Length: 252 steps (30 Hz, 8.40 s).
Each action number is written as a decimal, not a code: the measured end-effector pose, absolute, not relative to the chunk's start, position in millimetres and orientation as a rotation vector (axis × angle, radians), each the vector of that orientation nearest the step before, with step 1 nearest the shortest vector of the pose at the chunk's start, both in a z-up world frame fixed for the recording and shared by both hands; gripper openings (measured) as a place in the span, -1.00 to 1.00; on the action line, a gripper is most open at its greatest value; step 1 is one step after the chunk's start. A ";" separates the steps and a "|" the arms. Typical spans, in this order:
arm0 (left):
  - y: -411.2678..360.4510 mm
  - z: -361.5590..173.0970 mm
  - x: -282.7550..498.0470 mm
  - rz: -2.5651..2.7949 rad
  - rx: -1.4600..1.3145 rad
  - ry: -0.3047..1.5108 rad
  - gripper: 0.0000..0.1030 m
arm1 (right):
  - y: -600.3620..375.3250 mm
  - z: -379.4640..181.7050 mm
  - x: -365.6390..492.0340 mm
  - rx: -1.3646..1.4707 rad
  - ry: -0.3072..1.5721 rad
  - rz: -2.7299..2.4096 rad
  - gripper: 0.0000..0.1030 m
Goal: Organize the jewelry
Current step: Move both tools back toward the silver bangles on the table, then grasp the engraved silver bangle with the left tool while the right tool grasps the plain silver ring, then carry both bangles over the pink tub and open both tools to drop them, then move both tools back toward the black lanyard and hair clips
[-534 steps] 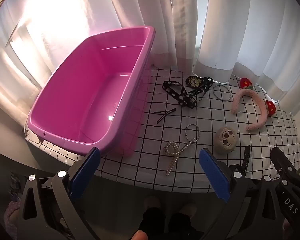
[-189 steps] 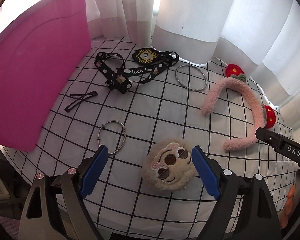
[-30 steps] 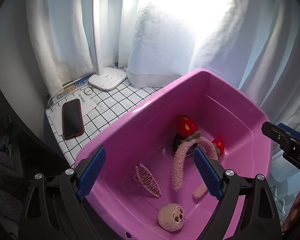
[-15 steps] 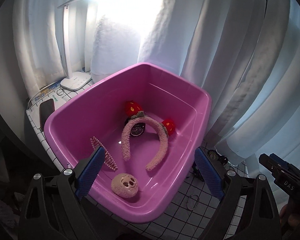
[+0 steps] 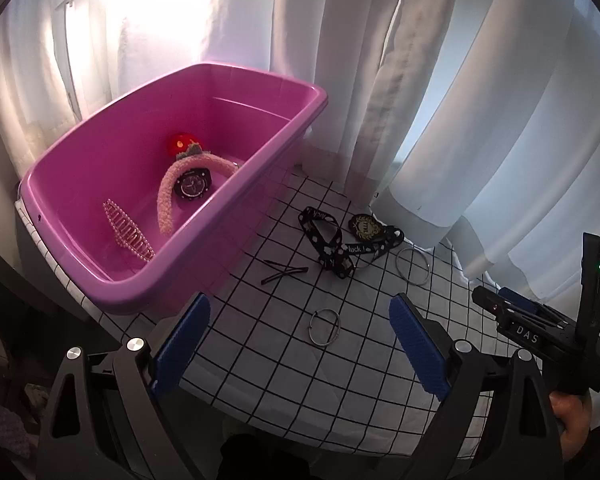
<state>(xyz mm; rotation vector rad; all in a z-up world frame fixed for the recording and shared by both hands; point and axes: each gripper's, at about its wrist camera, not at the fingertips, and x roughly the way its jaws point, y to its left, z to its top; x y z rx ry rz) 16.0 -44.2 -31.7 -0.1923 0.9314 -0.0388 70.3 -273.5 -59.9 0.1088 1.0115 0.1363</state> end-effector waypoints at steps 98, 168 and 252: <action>-123.5 -195.4 88.5 0.219 -0.138 1.043 -0.18 | -257.9 -187.9 172.9 -0.090 1.050 0.247 0.37; 162.2 -33.3 131.9 0.305 -0.246 0.900 -0.19 | 43.3 -6.1 218.5 -0.233 0.903 0.495 0.38; -44.3 -158.7 37.8 0.236 -0.178 1.008 0.88 | -155.6 -150.3 161.2 -0.183 0.970 0.513 0.39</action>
